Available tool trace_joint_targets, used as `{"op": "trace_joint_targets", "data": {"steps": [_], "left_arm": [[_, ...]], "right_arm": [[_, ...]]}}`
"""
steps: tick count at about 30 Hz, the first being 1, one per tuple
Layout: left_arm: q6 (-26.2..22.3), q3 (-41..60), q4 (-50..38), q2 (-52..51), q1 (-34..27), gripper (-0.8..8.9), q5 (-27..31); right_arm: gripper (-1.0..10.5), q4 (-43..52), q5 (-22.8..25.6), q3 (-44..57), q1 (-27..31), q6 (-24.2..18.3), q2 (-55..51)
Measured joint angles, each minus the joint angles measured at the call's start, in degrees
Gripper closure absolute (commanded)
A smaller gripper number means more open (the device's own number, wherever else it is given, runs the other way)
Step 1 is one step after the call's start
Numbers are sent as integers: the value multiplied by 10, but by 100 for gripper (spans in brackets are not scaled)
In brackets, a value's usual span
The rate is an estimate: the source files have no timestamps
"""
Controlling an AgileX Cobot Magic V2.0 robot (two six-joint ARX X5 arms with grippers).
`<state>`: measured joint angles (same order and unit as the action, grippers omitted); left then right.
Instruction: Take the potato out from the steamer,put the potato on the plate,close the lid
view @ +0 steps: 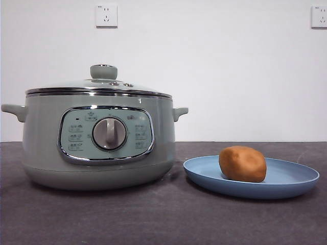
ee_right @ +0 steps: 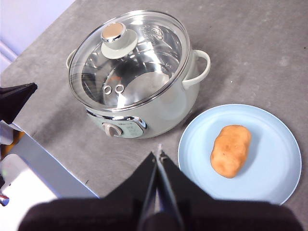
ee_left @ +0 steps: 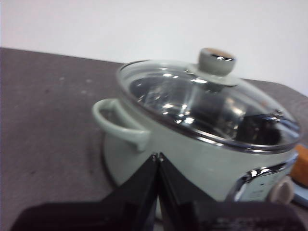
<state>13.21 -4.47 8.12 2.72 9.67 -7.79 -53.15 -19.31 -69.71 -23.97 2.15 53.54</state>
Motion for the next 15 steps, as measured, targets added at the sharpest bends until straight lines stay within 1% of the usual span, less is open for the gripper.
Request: {"op": "trace_joint_targets", "data": {"steps": [3,7,12,15], "left_arm": [[0,1,14,-9,-14,817,0],[10,22,2,-24,-29,817,0],[34,35,12,-24,-36,817,2],[37,35,17,-24,-36,817,5]], "right_arm": [[963,0,0,0,0,0,0],[963,0,0,0,0,0,0],[963,0,0,0,0,0,-1],[963,0,0,0,0,0,-1]]}}
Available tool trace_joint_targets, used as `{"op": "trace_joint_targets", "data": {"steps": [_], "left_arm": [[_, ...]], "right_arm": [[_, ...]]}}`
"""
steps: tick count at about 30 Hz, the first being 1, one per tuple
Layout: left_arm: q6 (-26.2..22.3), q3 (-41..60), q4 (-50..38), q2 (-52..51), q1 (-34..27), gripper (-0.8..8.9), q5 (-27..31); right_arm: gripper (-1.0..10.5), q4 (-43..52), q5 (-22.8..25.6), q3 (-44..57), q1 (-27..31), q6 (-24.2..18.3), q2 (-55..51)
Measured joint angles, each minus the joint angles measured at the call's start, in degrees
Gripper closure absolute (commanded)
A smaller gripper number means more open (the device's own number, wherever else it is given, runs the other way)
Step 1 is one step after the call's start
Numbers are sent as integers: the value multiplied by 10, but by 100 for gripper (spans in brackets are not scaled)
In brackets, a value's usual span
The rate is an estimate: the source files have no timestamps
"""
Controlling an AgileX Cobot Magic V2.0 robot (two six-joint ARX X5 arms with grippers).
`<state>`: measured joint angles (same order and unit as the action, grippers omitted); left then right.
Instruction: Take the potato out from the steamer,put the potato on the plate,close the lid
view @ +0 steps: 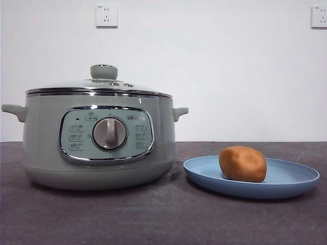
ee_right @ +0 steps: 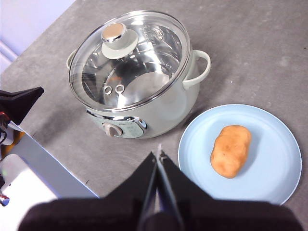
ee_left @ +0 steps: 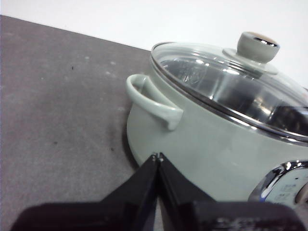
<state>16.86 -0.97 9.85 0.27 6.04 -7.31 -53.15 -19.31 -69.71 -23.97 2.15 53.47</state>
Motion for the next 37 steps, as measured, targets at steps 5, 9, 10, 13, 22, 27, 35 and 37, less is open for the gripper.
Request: {"op": "trace_joint_targets", "data": {"steps": [5,9,10,13,22,27,35,37], "left_arm": [[3,0,4,0,0,817,8],[3,0,3,0,0,817,9],[3,0,3,0,0,817,9],[3,0,3,0,0,817,9],[3,0,3,0,0,817,10],[3,0,3,0,0,817,10],[3,0,3,0,0,817,10],[3,0,3,0,0,817,10]], "right_arm": [[963,0,0,0,0,0,0],[963,0,0,0,0,0,0],[963,0,0,0,0,0,0],[963,0,0,0,0,0,0],[963,0,0,0,0,0,0],[963,0,0,0,0,0,0],[962,16,24,0,-8,-7,-12],[962,31,76,9,-7,-19,-36]]}}
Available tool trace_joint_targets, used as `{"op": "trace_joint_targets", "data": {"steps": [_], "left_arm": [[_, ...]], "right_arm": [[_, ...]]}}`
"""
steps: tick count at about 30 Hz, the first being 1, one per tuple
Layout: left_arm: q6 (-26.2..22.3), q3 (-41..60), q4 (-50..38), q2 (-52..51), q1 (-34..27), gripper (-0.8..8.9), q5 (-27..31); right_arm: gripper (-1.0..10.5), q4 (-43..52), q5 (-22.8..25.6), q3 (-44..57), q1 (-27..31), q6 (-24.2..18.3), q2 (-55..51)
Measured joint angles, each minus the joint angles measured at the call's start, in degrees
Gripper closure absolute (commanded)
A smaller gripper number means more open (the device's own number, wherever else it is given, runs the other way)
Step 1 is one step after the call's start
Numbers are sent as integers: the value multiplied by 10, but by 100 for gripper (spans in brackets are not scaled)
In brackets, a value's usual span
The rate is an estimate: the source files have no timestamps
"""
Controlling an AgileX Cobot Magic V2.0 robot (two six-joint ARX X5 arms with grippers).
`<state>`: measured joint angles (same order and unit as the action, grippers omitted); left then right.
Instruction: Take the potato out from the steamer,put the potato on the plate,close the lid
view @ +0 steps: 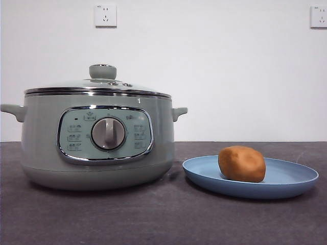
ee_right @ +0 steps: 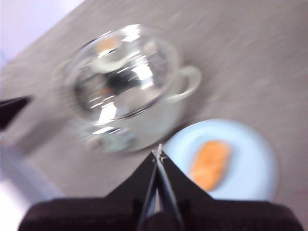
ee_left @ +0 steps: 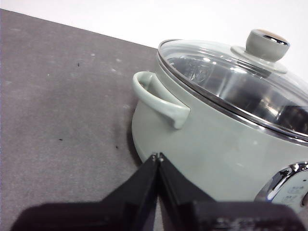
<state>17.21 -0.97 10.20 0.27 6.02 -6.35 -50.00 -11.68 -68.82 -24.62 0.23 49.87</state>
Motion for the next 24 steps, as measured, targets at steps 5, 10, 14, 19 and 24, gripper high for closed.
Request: {"op": "trace_joint_targets", "data": {"steps": [5,10,14,19,24], "left_arm": [[0,0,0,0,0,817,0],[0,0,0,0,0,817,0],[0,0,0,0,0,817,0],[0,0,0,0,0,817,0],[0,0,0,0,0,817,0]], "right_arm": [[962,156,72,134,34,5,-104],[962,383,72,350,68,20,-210],[963,529,73,495,79,30,-268],[962,594,87,615,82,43,-315],[963,588,87,666,102,71,-357]]}}
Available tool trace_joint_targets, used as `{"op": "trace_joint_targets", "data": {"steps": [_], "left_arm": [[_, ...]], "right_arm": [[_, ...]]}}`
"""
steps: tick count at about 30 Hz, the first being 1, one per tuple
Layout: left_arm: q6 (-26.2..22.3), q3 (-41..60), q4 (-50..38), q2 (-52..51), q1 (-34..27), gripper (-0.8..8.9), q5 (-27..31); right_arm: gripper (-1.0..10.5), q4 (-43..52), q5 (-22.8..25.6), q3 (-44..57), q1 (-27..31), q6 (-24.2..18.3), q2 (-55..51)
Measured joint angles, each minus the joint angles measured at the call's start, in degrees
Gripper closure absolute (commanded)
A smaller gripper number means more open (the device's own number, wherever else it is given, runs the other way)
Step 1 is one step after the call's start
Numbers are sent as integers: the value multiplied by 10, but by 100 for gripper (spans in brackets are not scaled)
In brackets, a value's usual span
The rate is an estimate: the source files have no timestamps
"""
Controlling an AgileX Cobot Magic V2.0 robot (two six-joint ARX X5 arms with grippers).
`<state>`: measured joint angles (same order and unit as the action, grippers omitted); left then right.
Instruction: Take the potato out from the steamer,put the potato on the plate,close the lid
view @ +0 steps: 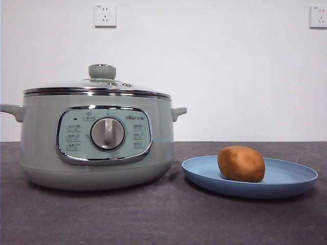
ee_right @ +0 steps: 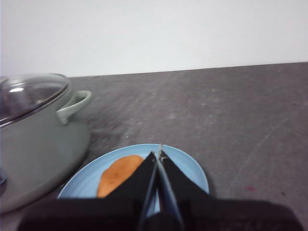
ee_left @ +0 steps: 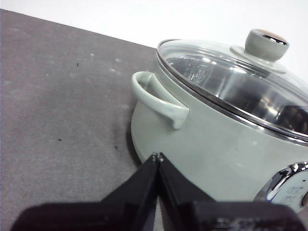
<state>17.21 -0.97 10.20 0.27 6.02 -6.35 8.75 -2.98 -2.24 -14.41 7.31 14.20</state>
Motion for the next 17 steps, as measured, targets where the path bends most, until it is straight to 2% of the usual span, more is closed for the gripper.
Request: {"op": "trace_joint_targets", "data": {"steps": [7,17], "left_arm": [[0,0,0,0,0,817,0],[0,0,0,0,0,817,0]], "right_arm": [[963,-48,0,9,48,42,-53],[963,-147,0,12,73,50,-111]]}}
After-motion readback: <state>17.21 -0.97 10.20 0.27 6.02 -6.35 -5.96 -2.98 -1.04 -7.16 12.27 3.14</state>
